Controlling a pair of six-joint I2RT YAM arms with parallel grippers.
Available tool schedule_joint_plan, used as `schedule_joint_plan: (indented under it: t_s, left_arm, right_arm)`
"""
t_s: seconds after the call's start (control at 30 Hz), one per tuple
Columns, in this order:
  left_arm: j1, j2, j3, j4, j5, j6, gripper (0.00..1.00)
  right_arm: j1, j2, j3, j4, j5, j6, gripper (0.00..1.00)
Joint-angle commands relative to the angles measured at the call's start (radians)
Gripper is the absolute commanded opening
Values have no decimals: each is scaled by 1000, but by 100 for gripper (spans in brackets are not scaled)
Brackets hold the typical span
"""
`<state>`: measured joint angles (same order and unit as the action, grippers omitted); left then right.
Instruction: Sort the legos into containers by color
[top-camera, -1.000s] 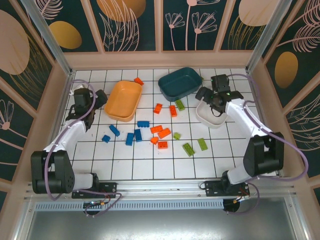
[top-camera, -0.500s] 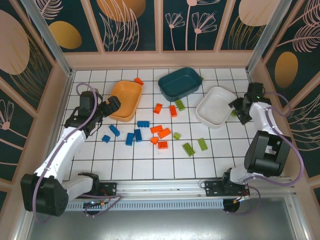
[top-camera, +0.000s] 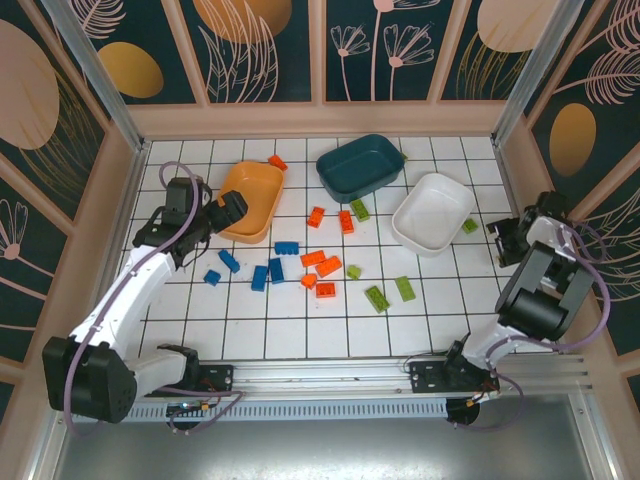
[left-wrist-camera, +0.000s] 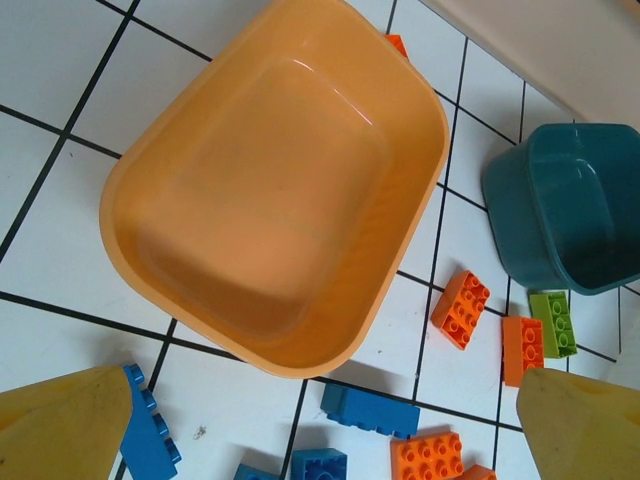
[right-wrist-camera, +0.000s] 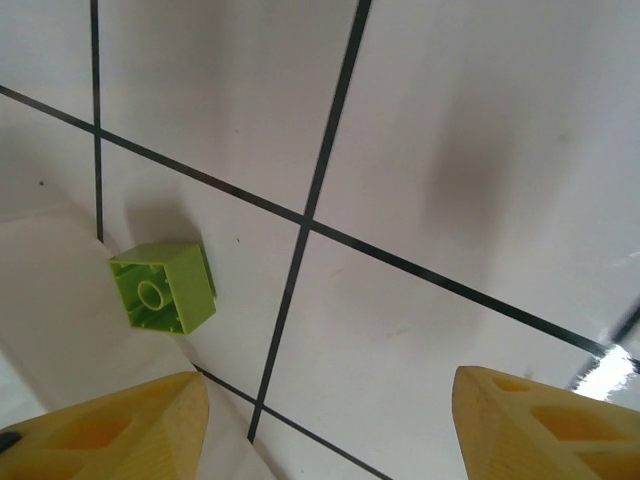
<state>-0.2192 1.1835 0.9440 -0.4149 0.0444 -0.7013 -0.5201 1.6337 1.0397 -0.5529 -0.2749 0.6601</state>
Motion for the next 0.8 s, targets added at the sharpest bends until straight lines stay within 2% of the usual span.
schedule_joint_plan:
  t_s: [0.0,0.4,0.77]
  left_arm:
    - [-3,9,22,30,15,1,98]
    - [-3,32,5,50,23,22,99]
    - [-3,2,-34,30,22,58,99]
  right_arm:
    - [27,44,56,-14,-22,-8,66]
    - [122,178,201,-53,35,-9,68]
    - [194,256,251,-34,74,7,68]
